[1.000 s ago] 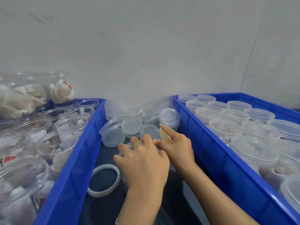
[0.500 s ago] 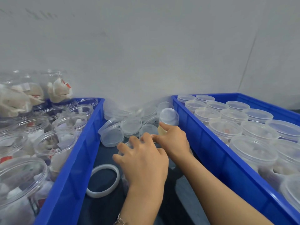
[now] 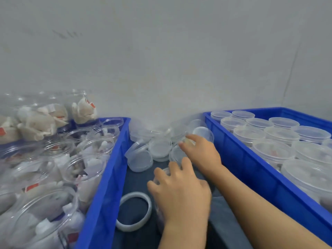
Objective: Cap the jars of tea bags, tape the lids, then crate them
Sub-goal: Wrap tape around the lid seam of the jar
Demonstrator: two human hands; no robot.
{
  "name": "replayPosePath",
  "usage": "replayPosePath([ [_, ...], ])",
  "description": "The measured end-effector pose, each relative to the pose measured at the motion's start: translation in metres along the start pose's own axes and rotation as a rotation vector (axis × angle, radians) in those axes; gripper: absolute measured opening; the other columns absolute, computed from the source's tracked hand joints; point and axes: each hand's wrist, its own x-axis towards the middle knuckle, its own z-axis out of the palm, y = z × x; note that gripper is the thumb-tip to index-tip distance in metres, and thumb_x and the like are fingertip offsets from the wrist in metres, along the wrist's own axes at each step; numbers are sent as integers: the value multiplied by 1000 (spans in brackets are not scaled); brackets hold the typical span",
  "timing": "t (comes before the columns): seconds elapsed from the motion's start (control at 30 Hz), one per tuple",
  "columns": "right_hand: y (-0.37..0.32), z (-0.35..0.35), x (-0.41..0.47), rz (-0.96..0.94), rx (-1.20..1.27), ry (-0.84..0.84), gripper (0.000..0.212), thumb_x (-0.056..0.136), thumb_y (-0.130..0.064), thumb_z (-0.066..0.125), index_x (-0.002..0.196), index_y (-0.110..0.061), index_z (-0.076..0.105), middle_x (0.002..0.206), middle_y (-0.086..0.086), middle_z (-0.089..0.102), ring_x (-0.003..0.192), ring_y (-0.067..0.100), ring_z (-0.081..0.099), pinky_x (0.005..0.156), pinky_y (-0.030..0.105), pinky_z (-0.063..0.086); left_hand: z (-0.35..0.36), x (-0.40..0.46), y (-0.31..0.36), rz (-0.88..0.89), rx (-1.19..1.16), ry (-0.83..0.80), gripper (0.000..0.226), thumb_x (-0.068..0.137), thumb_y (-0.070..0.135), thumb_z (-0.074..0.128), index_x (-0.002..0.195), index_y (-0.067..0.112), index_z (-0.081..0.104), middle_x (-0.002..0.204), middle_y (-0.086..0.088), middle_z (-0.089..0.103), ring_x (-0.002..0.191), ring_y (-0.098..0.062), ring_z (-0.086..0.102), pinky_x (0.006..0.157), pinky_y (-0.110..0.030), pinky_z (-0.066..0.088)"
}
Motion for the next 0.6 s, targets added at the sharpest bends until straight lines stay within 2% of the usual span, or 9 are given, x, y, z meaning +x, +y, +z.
replayPosePath([
  [0.07,17,-1,-13,6,-153,-28,39,88,-49,49,124,-34,53,116,1,64,105,23,58,77,33,41,2,-1,0,4,19,-2,31,79,40,56,106,26,54,105,1,62,103,-32,51,79,-44,37],
  [0.13,36,-2,-29,-15,-310,-63,45,88,-54,46,130,-38,46,120,-1,62,108,21,57,75,31,39,2,0,0,-12,15,18,25,79,35,56,101,24,57,99,0,65,100,-34,54,80,-45,38],
  [0.23,59,4,-47,-122,-517,-137,52,92,-46,45,140,-31,30,120,-1,62,107,18,59,79,32,44,3,-3,1,-12,31,25,27,83,39,50,104,23,53,104,0,63,102,-33,51,83,-44,37],
  [0.3,68,9,-56,-192,-573,-167,42,93,-38,43,132,-23,35,117,-2,62,100,18,63,77,33,47,4,-3,0,-3,45,15,39,86,52,43,111,22,48,115,1,59,110,-30,46,89,-44,34],
  [0.37,68,8,-61,-215,-517,-165,32,92,-40,42,118,-20,43,111,-2,63,96,21,62,78,38,49,2,-2,-6,17,5,6,65,84,69,34,128,22,41,138,-3,45,131,-28,31,105,-47,23],
  [0.43,66,6,-64,-267,-576,-144,34,91,-48,39,112,-23,47,110,-3,62,100,20,59,81,39,47,-5,-6,-15,91,-350,69,79,78,74,35,143,29,29,155,5,22,144,-13,6,116,-41,7],
  [0.47,65,6,-66,-303,-672,-151,36,92,-51,36,111,-24,49,113,-3,61,104,19,57,85,39,43,-11,-7,-21,92,-674,130,74,75,69,42,140,35,32,153,14,25,143,-2,10,117,-33,12],
  [0.53,65,5,-69,-336,-824,-195,40,93,-53,31,111,-24,51,118,-3,58,112,18,52,92,40,34,-16,-11,-38,-34,-1197,338,53,74,52,54,125,43,44,137,26,43,129,11,34,106,-18,29],
  [0.6,65,1,-73,-311,-817,-214,41,94,-51,32,120,-24,50,125,-3,53,119,18,45,94,41,30,-10,-18,-53,-214,-1371,448,42,80,36,59,119,41,47,133,19,50,123,8,43,100,-17,33],
])
